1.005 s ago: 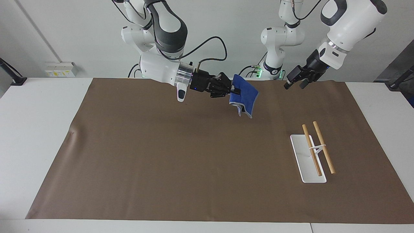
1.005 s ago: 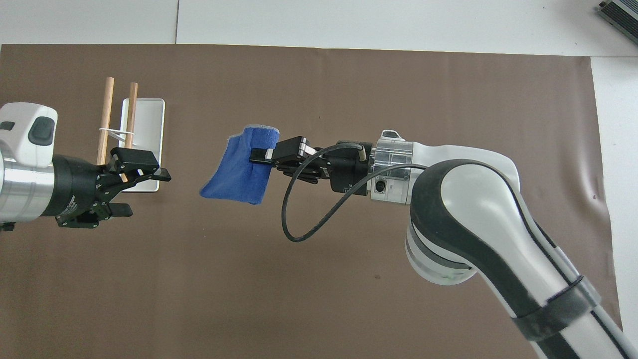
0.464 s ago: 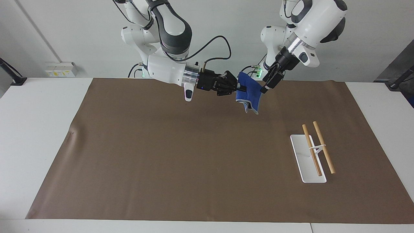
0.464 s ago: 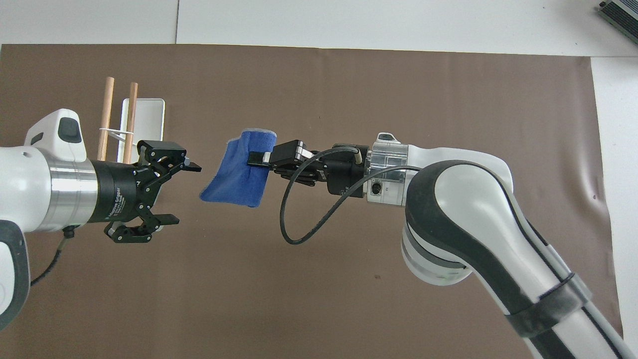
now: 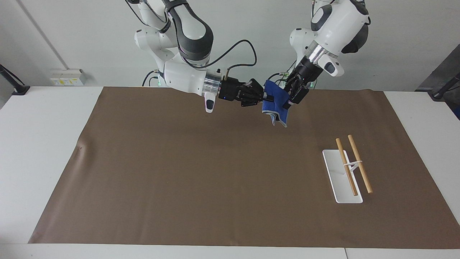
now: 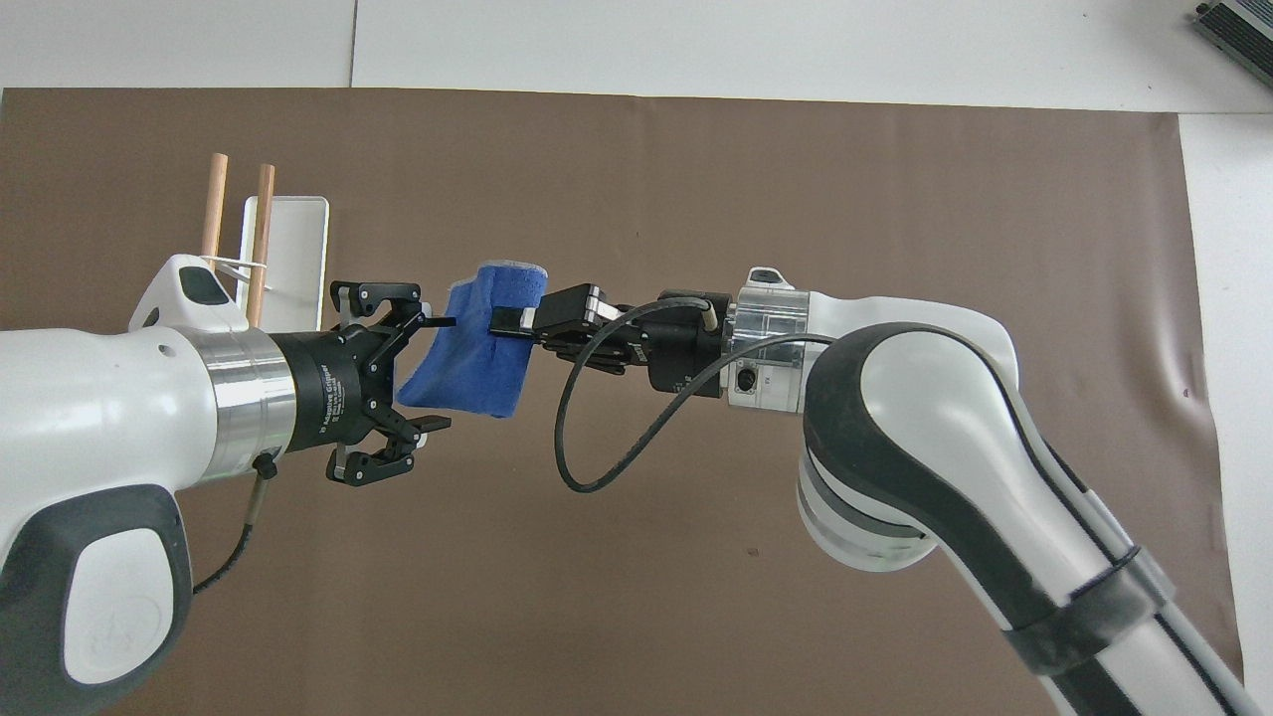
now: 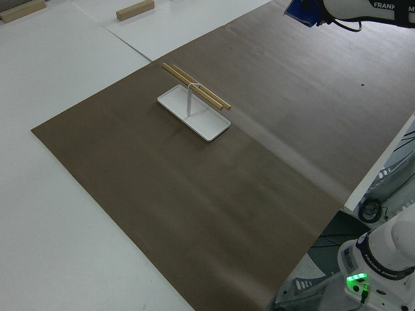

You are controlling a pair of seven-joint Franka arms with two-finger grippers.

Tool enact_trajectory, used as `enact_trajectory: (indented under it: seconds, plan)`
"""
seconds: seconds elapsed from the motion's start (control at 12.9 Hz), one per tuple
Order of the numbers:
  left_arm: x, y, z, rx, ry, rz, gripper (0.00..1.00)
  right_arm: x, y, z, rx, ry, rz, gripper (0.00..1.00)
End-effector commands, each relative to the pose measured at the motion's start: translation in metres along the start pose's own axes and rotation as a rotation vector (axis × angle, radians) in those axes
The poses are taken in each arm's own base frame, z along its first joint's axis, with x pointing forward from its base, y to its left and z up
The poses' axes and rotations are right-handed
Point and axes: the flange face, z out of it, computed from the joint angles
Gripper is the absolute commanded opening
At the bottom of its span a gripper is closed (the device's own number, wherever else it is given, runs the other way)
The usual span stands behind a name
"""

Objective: Right arm passes towel to left arm to hang
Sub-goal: 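Close the left gripper on the towel held by the right gripper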

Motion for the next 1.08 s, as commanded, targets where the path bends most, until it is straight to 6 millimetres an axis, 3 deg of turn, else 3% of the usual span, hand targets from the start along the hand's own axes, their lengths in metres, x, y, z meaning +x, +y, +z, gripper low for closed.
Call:
enact_trajectory:
  seconds: [0.0, 0.62, 0.77, 0.85, 1.0]
  plan:
    - [0.000, -0.007, -0.002, -0.022, -0.015, 0.017, 0.00, 0.002, 0.002, -0.005, 0.025, 0.006, -0.024, 0.00]
    - [0.006, -0.007, -0.004, 0.005, -0.012, 0.049, 0.00, 0.004, 0.002, -0.008, 0.023, 0.016, -0.010, 0.00]
    - [0.006, -0.008, -0.003, 0.009, -0.004, 0.109, 0.00, 0.009, 0.004, -0.016, -0.010, 0.061, -0.027, 0.78]
    - [0.009, -0.007, -0.003, 0.010, -0.002, 0.148, 0.00, 0.015, 0.008, -0.020, -0.060, 0.080, -0.059, 1.00]
    - [0.020, -0.008, -0.005, 0.036, 0.041, 0.272, 0.00, 0.026, 0.016, -0.030, -0.203, 0.093, -0.172, 1.00]
